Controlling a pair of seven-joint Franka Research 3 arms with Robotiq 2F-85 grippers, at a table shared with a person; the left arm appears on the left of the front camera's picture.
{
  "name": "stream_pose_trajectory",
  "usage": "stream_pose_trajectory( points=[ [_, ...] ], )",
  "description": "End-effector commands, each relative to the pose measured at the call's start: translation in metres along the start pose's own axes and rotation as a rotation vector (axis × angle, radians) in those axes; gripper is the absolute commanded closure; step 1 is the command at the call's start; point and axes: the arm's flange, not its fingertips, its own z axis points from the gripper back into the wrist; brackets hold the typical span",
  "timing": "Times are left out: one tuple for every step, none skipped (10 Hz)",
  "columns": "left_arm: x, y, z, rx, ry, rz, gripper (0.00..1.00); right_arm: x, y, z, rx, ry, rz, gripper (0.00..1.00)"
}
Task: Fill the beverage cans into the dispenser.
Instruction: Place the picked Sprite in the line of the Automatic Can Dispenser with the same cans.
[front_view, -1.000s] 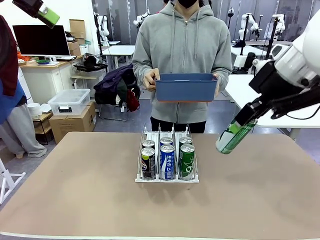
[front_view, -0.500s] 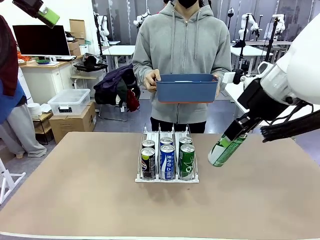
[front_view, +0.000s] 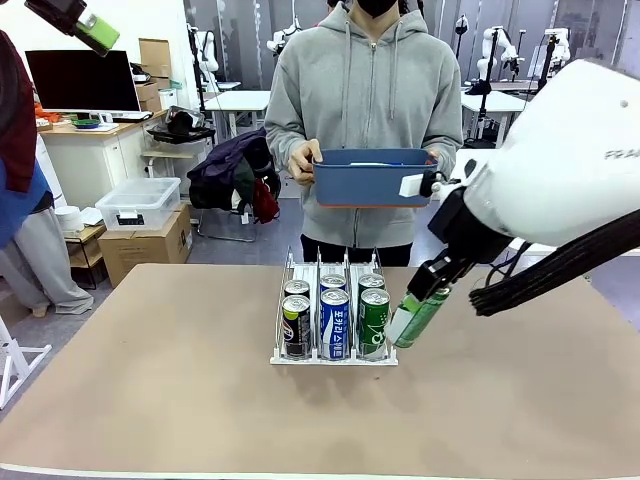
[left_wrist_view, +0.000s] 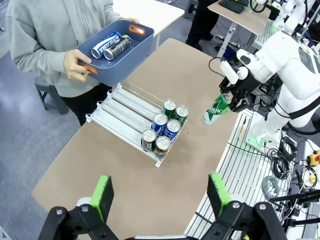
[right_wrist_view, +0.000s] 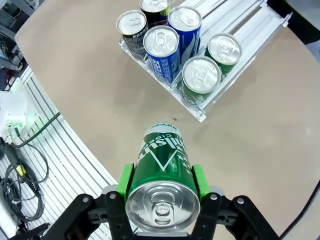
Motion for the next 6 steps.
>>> stream_pose_trajectory(
  points=[
    [-0.002,-0.001,-0.001,-0.003,0.006,-0.005,0.00,0.016,0.010,-0.017,-0.007,-0.006,-0.003,0.42],
    [-0.002,-0.001,-0.001,-0.003,0.006,-0.005,0.00,0.018,0.007,-0.026,-0.024,-0.001,0.004,0.42],
    [-0.002,-0.001,-0.001,-0.003,0.006,-0.005,0.00,0.022,0.004,-0.037,-0.040,-0.007,-0.007,0.42],
    [-0.002,-0.001,-0.001,-0.003,0.006,-0.005,0.00,0.025,0.004,-0.045,-0.041,-0.002,-0.006,0.42],
    [-0.002,-0.001,-0.001,-0.003,0.006,-0.005,0.00,0.028,0.000,-0.051,-0.050,0.000,-0.004,0.42],
    [-0.002,-0.001,-0.001,-0.003,0.006,-0.005,0.00,0.031,-0.003,-0.043,-0.048,0.023,0.010,0.42]
  ],
)
